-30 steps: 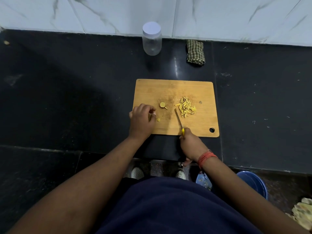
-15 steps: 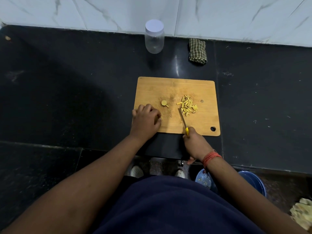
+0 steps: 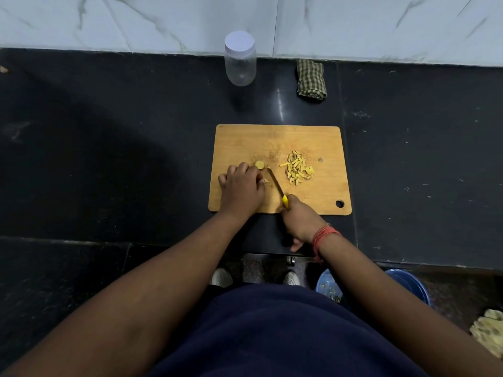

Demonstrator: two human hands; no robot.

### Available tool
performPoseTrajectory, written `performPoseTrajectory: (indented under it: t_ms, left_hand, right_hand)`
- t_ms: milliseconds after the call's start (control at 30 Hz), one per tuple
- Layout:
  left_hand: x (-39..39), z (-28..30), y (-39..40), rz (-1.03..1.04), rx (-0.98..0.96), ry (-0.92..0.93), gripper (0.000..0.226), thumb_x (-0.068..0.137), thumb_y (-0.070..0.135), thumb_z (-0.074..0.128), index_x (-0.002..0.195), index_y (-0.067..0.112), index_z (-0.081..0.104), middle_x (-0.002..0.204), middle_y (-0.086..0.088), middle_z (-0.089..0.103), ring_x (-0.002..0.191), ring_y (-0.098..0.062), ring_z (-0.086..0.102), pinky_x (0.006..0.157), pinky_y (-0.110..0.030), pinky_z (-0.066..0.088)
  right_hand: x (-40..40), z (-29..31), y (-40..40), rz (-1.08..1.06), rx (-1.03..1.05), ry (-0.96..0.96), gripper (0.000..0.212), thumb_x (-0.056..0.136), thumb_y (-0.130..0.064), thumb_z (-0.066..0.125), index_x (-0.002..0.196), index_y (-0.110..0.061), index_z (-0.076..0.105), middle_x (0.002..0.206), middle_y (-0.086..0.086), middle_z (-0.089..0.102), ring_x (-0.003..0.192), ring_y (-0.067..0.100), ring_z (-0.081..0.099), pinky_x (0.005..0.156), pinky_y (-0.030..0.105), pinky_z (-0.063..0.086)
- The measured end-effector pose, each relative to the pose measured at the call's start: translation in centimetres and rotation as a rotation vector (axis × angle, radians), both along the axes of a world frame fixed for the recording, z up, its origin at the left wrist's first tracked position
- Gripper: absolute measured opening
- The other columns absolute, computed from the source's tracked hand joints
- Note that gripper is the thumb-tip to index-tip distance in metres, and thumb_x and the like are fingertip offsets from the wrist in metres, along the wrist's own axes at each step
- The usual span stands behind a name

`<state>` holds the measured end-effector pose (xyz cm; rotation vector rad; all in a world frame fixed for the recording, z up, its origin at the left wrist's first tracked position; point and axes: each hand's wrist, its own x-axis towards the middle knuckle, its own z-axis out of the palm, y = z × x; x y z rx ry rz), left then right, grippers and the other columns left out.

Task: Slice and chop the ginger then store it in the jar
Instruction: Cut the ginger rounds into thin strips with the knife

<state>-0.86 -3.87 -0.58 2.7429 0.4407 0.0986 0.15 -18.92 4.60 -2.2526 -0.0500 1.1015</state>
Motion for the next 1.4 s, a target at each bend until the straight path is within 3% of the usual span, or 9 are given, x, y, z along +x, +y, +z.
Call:
performPoseTrajectory:
  t_ms: [200,367,567,733,1033,1200,1333,1400]
  left_hand:
    - [-0.6,-0.2,0.7,-0.106,0.003,-0.046,0.027,0.092,0.031,0.061,0.118,0.029,0.065,0.109,0.002,0.056,0.108,-0.022,0.046,0.086,-0.04,0.03]
    - [-0.1,0.0,1.0,-0.127,0.021,-0.009,0.024,0.093,0.037,0.061,0.115,0.031,0.068,0.11,0.006,0.058,0.109,-0.022,0.047,0.087,-0.041,0.03]
    - [0.6,0.2,0.9,-0.108,0.002,0.008,0.024,0.092,0.044,0.063,0.108,0.027,0.066,0.115,0.007,0.06,0.111,-0.02,0.048,0.085,-0.038,0.026]
    - [-0.2,-0.2,1.2,-0.114,-0.058,-0.04,0.021,0.094,0.037,0.06,0.111,0.026,0.066,0.112,0.006,0.058,0.109,-0.019,0.049,0.089,-0.041,0.031]
    - [0.4,0.3,1.4,-0.091,-0.077,0.014,0.014,0.094,0.036,0.06,0.103,0.03,0.07,0.107,0.011,0.059,0.108,-0.016,0.05,0.089,-0.039,0.03]
    - [0.6,0.2,1.4,-0.078,-0.084,0.023,0.015,0.093,0.038,0.061,0.103,0.031,0.07,0.107,0.012,0.06,0.108,-0.016,0.05,0.087,-0.039,0.029]
    - [0.6,0.2,1.3,-0.071,-0.069,0.008,0.016,0.092,0.038,0.061,0.102,0.03,0.071,0.108,0.012,0.061,0.106,-0.017,0.052,0.086,-0.039,0.03]
    - [0.5,0.2,1.2,-0.068,-0.055,0.001,0.016,0.092,0.037,0.061,0.102,0.03,0.071,0.108,0.012,0.061,0.106,-0.017,0.052,0.087,-0.039,0.03]
  right_hand:
    - [-0.2,-0.2,-1.1,-0.093,0.005,-0.05,0.022,0.099,-0.011,0.029,0.119,-0.015,0.036,0.092,0.019,0.054,0.043,0.034,0.061,0.036,0.034,0.051]
    - [-1.0,-0.1,-0.6,-0.059,0.029,-0.022,0.023,0.101,-0.013,0.031,0.123,-0.016,0.037,0.097,0.02,0.053,0.039,0.034,0.061,0.033,0.027,0.044]
    - [-1.0,0.4,-0.9,-0.058,0.041,-0.029,0.021,0.102,-0.016,0.033,0.123,-0.016,0.037,0.094,0.019,0.054,0.048,0.038,0.064,0.035,0.032,0.049]
    - [-1.7,0.4,-0.7,-0.021,0.023,-0.026,0.017,0.103,-0.018,0.033,0.118,-0.014,0.038,0.09,0.022,0.055,0.048,0.036,0.063,0.039,0.039,0.054]
    - [-2.1,0.6,0.4,0.023,0.029,-0.005,0.019,0.102,-0.016,0.034,0.121,-0.015,0.037,0.086,0.021,0.059,0.037,0.028,0.058,0.036,0.033,0.05]
    - [-2.0,0.3,0.6,0.071,-0.007,-0.009,0.017,0.102,-0.014,0.033,0.118,-0.013,0.037,0.085,0.02,0.057,0.042,0.029,0.058,0.039,0.045,0.055]
    - [-1.6,-0.3,0.8,0.122,-0.036,-0.03,0.02,0.1,-0.007,0.031,0.117,-0.015,0.034,0.082,0.016,0.055,0.046,0.025,0.056,0.033,0.03,0.046]
    - [-1.7,-0.6,0.7,0.16,-0.062,-0.064,0.025,0.099,-0.005,0.033,0.122,-0.011,0.034,0.08,0.011,0.054,0.055,0.023,0.054,0.038,0.028,0.041]
